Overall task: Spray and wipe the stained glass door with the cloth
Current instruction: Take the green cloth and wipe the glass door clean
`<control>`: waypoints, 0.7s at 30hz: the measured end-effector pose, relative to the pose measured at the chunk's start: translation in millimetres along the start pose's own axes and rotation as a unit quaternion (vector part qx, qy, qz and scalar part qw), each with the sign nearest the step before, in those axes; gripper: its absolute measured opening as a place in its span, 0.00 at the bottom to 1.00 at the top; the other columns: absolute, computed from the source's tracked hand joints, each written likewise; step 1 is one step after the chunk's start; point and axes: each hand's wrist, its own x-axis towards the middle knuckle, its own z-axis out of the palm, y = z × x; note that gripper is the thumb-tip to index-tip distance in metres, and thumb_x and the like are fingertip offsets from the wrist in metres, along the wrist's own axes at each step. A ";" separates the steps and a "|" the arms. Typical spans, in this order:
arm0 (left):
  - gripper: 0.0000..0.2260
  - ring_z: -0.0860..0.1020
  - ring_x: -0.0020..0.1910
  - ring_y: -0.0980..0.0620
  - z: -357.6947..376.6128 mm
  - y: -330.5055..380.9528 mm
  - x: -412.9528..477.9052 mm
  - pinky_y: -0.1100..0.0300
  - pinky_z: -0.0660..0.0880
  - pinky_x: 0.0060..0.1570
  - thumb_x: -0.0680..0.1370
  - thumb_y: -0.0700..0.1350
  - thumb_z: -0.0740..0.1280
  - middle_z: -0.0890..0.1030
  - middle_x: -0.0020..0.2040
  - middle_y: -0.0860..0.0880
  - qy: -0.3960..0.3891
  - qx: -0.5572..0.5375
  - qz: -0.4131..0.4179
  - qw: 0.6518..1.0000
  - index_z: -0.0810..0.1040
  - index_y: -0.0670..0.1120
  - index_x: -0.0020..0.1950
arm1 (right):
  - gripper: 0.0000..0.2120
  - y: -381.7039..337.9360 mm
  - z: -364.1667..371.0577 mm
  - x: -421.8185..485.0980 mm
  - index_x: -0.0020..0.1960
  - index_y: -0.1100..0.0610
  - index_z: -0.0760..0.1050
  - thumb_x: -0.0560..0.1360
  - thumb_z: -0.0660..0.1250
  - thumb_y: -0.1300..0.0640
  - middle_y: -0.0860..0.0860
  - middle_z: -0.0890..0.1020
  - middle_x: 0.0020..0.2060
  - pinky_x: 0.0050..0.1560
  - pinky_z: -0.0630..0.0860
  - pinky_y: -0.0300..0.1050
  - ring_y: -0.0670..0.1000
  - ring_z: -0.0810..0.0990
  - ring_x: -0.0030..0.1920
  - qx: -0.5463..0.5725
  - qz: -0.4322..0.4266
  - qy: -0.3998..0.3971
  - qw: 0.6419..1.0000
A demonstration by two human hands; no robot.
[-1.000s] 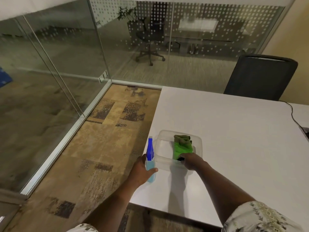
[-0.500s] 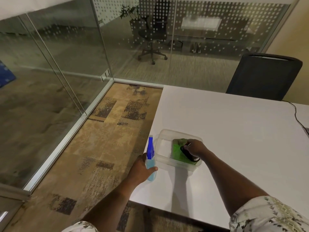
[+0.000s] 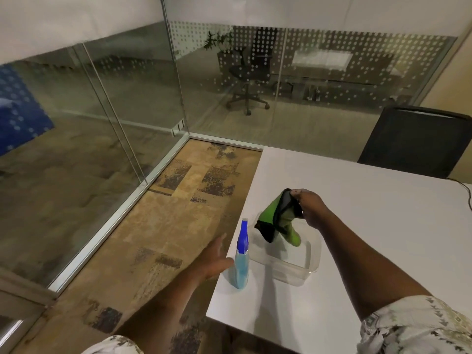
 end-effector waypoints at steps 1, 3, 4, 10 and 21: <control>0.38 0.62 0.82 0.45 -9.7 2.0 -0.2 0.53 0.68 0.72 0.80 0.48 0.70 0.57 0.84 0.47 0.019 -0.028 -0.004 0.999 0.52 0.54 0.84 | 0.05 -9.4 5.1 -1.1 0.55 0.56 0.78 0.81 0.64 0.58 0.58 0.79 0.52 0.51 0.76 0.52 0.59 0.76 0.54 0.012 -0.005 -0.002 1.000; 0.36 0.64 0.80 0.45 -32.2 8.1 0.9 0.53 0.69 0.71 0.80 0.48 0.69 0.60 0.83 0.47 0.075 -0.059 -0.005 0.995 0.53 0.55 0.84 | 0.04 -30.7 19.1 -4.4 0.52 0.55 0.78 0.81 0.65 0.58 0.58 0.80 0.52 0.48 0.76 0.49 0.59 0.77 0.54 0.017 -0.024 -0.009 1.000; 0.36 0.66 0.79 0.45 -45.0 12.1 1.7 0.51 0.70 0.73 0.80 0.49 0.69 0.62 0.83 0.46 0.103 -0.059 -0.002 0.993 0.54 0.55 0.84 | 0.04 -42.3 27.7 -7.0 0.51 0.55 0.78 0.81 0.65 0.58 0.57 0.80 0.50 0.46 0.76 0.48 0.58 0.77 0.53 0.009 -0.039 -0.014 0.999; 0.41 0.63 0.80 0.43 -125.4 53.4 5.8 0.50 0.68 0.74 0.78 0.54 0.71 0.58 0.83 0.44 0.190 -0.023 0.062 0.980 0.52 0.51 0.85 | 0.10 -125.8 98.7 -40.0 0.41 0.53 0.74 0.81 0.65 0.60 0.52 0.76 0.39 0.38 0.67 0.44 0.52 0.73 0.43 -0.075 -0.173 -0.046 0.981; 0.30 0.83 0.44 0.56 -245.8 38.3 -66.4 0.53 0.80 0.42 0.56 0.63 0.75 0.84 0.44 0.58 0.332 0.005 0.130 0.934 0.73 0.59 0.56 | 0.06 -213.1 279.6 -150.7 0.46 0.52 0.77 0.81 0.66 0.57 0.50 0.77 0.39 0.35 0.68 0.41 0.49 0.73 0.39 -0.183 -0.324 -0.181 0.910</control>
